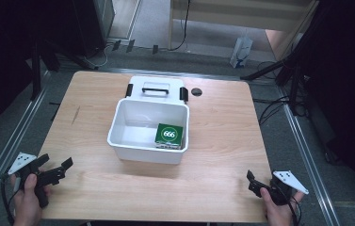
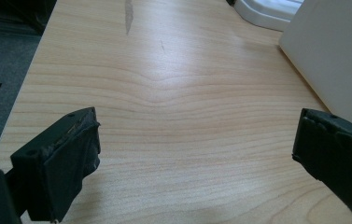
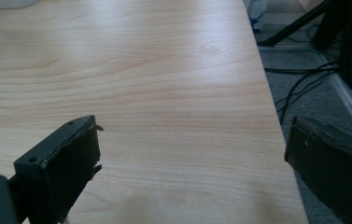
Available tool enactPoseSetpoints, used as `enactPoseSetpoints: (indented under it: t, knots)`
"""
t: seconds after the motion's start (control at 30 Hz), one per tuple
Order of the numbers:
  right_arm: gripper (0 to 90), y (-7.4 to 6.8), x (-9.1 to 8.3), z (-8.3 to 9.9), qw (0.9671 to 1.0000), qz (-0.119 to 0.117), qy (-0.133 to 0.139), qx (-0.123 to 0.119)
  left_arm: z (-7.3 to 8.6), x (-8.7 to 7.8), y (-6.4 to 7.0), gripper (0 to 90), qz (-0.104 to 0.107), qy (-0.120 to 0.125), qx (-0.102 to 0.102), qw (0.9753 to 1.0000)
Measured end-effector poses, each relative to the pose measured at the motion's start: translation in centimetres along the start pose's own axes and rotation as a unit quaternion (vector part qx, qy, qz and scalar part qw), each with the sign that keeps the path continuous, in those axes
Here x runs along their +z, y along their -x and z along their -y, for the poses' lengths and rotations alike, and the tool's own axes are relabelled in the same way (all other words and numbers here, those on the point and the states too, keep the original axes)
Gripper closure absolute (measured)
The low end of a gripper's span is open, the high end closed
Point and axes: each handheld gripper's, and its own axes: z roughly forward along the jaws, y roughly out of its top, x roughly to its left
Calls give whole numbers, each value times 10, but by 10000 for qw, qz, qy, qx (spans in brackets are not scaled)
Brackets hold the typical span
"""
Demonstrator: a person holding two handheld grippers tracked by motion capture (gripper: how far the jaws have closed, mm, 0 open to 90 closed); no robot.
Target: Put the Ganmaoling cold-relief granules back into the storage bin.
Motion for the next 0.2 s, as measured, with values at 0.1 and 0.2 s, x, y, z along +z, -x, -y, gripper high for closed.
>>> enactPoseSetpoints:
  t: [0.1, 0.2]
  knots:
    - [21, 0, 1, 0, 10000, 47, -50, 30, 0, 1, 0, 13, 6, -14, 10, 10000]
    - [21, 2, 1, -1, 9999, 17, -75, 74, 0, 1, 0, 13, 11, -14, 21, 10000]
